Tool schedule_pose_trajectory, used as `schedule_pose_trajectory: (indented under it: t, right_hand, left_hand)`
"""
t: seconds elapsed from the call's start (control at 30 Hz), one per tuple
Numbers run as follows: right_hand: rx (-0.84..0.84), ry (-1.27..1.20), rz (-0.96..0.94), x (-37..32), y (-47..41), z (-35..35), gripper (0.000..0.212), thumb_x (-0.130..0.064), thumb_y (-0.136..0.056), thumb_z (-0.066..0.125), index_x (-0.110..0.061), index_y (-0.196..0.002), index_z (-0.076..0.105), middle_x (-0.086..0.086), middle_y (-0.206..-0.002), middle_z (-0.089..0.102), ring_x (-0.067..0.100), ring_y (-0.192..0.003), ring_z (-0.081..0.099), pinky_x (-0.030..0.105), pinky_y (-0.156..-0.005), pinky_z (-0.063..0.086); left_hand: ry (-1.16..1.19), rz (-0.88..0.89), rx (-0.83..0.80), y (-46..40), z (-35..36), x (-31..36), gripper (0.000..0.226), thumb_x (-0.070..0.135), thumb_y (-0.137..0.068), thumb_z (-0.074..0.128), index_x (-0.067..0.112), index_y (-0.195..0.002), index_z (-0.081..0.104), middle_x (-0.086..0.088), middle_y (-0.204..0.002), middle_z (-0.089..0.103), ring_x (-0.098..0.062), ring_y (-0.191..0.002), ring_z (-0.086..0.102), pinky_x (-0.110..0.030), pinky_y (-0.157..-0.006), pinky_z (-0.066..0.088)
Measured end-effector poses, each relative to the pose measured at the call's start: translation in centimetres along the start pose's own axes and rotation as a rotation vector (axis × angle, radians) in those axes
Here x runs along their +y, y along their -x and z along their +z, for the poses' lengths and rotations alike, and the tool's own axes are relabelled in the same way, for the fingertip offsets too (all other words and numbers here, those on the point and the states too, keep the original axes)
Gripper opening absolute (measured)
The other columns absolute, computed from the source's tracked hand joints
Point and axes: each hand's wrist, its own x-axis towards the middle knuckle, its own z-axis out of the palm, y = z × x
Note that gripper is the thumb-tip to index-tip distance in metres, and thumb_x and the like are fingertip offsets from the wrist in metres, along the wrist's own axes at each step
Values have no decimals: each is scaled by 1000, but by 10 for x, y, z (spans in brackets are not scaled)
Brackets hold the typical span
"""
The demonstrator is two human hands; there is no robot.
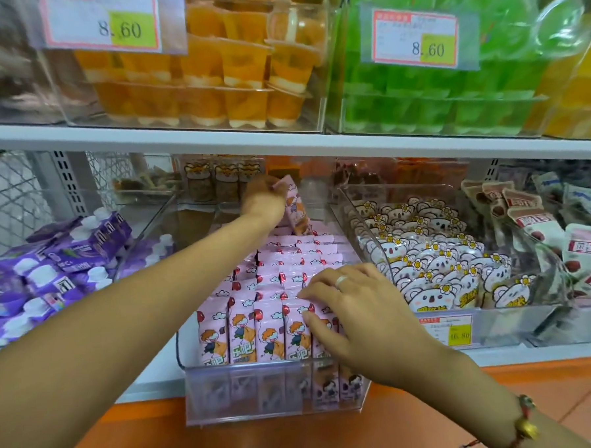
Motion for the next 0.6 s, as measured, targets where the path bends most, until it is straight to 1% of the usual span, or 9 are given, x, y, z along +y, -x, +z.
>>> schedule_pose_trajectory:
  t: [0.1,0.13,0.23,0.3,0.37,0.43,0.47,0.53,0.6]
  right_hand:
    - [-6,-4,2,0,-2,-2,38,-47,-97,37,-30,-125,57,-11,-123,58,11,-112,49,25,-98,23]
    - [-3,-15,8,0,-3,-4,38,-48,-97,38,-30,-124,58,-11,-122,58,11,-112,49,25,-96,26]
    - [64,-87,75,-3,-10,-11,31,-46,-96,43,-28,-114,61,-10,-116,60,12,-108,53,27,-83,38]
    - [190,-198,145,-8,-17,-16,27,-42,-95,47,-26,-114,58,-7,-117,59,12,-110,52,30,-80,43]
    - [260,-390,196,-18,-26,-20,32,-42,-94,48,-25,-122,51,-7,-124,55,10,-115,49,30,-87,43]
    - [207,-603,218,-29,-33,-22,39,-39,-95,49,-24,-131,44,-7,-130,51,7,-121,45,30,-97,40]
    - [176,-702,218,-34,-35,-21,38,-36,-96,49,-25,-132,44,-8,-130,52,5,-119,46,28,-97,41]
    - [153,-889,227,-41,-35,-18,26,-28,-97,50,-27,-123,50,-13,-117,59,-3,-104,55,18,-86,46]
    - [167,-1103,321,-42,-32,-14,16,-24,-96,54,-28,-112,55,-11,-105,63,-6,-87,61,10,-72,48]
  left_hand:
    - [276,-52,218,25,-18,4,26,27,-99,49,7,-114,57,-8,-113,65,-22,-105,60,-33,-89,50]
    - [340,-49,269,35,-25,6,27,27,-98,51,8,-115,56,-6,-112,65,-21,-106,61,-34,-89,51]
    - [430,34,323,72,-47,10,14,23,-98,50,14,-109,52,-5,-109,65,-17,-102,63,-25,-82,55]
    - [455,85,311,95,-59,10,4,20,-98,50,18,-102,52,-4,-103,65,-13,-95,64,-18,-75,55]
    - [478,70,255,112,-66,10,5,18,-97,52,17,-99,57,-5,-99,67,-13,-90,66,-21,-74,57]
    - [486,43,149,124,-69,9,13,18,-96,54,11,-105,61,-6,-97,70,-10,-86,68,-22,-72,58]
    - [489,40,101,129,-70,9,17,19,-96,55,9,-107,62,-5,-96,71,-6,-82,69,-20,-68,57]
    - [507,43,54,137,-71,7,18,19,-95,55,11,-109,64,-1,-94,72,-1,-80,69,-14,-63,54]
    - [536,53,47,142,-72,5,18,20,-95,54,17,-112,61,4,-98,72,1,-88,68,-13,-66,53]
